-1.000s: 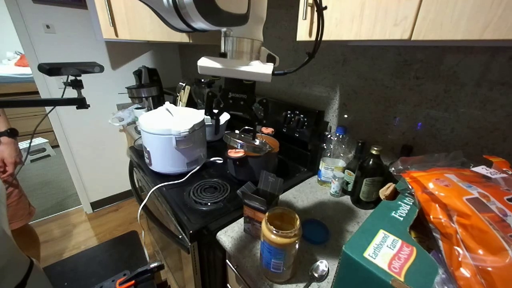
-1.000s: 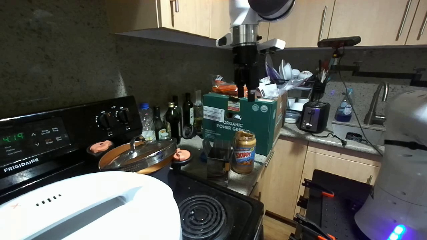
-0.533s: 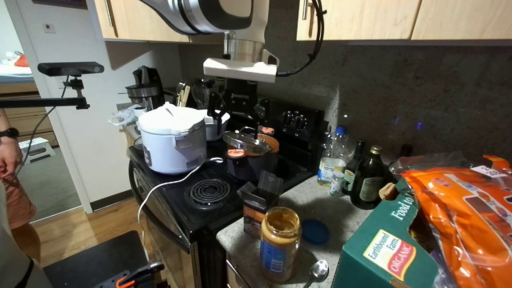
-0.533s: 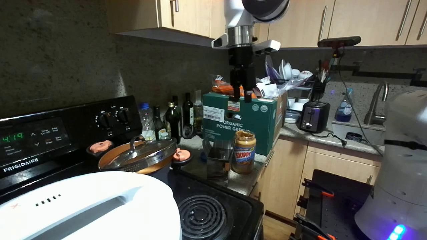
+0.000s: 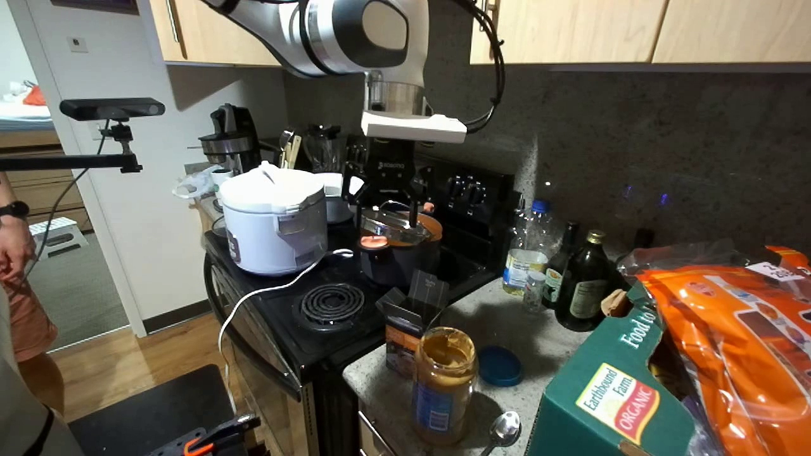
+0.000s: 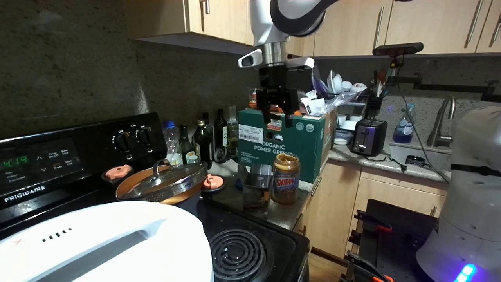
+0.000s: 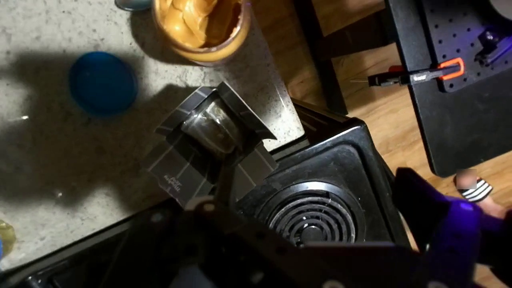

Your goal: Take one tea bag out of the open box on the left side of the countertop

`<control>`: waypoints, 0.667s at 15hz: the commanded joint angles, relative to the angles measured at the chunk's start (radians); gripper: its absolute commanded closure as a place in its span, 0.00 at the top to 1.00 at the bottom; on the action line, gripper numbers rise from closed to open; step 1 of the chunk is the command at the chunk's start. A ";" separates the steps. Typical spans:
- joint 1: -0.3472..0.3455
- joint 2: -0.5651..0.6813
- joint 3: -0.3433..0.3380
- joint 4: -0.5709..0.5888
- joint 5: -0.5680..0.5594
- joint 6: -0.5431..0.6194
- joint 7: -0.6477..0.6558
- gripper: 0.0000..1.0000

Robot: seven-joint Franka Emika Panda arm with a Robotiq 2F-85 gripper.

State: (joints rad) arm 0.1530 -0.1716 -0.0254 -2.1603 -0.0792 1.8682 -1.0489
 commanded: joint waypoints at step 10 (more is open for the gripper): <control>-0.036 0.154 0.045 0.024 -0.032 0.157 -0.419 0.22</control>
State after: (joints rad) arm 0.1411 -0.0331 -0.0025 -2.1140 -0.1164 1.9871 -1.3946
